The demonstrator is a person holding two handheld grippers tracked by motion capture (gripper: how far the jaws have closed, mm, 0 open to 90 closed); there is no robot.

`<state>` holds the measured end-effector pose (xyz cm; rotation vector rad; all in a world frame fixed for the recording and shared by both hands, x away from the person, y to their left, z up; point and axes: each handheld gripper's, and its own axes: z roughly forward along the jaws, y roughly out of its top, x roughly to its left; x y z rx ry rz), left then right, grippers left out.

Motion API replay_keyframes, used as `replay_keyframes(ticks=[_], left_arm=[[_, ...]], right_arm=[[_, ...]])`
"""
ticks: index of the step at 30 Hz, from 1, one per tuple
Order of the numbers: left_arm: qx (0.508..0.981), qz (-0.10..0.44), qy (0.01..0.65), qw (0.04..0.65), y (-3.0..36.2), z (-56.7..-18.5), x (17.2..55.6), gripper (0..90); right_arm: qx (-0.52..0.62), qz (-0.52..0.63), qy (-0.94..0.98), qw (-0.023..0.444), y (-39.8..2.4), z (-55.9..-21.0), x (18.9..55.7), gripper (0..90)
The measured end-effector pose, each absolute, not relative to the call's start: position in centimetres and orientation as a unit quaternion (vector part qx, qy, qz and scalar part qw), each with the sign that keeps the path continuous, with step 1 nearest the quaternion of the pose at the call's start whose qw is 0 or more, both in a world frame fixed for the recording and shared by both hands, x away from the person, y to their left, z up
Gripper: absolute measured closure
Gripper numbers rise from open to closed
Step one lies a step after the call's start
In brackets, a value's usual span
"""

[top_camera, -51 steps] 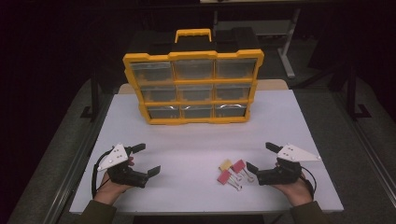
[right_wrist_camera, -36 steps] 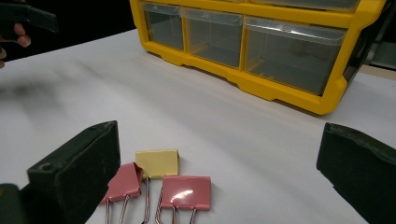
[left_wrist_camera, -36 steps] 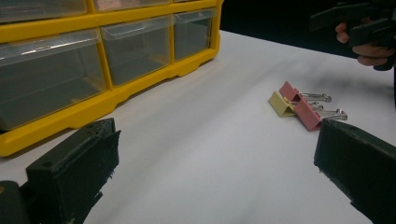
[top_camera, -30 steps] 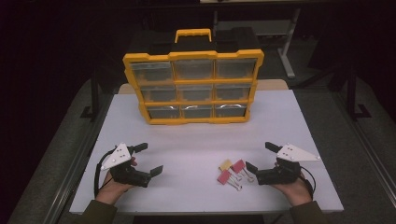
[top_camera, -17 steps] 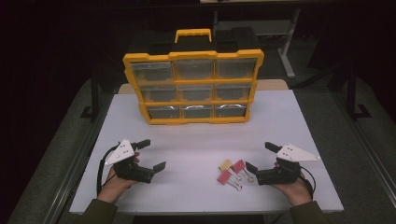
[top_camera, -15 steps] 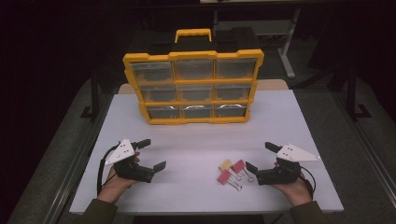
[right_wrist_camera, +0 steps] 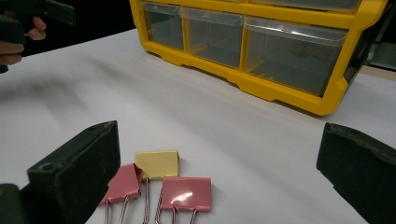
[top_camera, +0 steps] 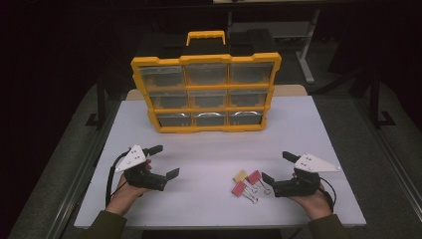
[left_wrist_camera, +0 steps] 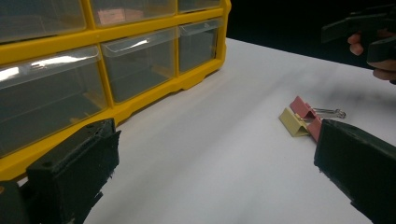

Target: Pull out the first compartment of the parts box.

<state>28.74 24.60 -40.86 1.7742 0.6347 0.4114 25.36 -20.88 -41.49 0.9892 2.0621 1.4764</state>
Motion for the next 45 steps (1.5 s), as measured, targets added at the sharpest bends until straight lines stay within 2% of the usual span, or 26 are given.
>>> replay_keyframes(ticks=[45], left_arm=[[0.755, 0.194, 0.254, 0.572, 21.7, -40.2, 31.5, 0.0]], right_arm=[[0.351, 0.534, 0.742, 0.201, -20.7, -41.9, 25.6, 0.0]])
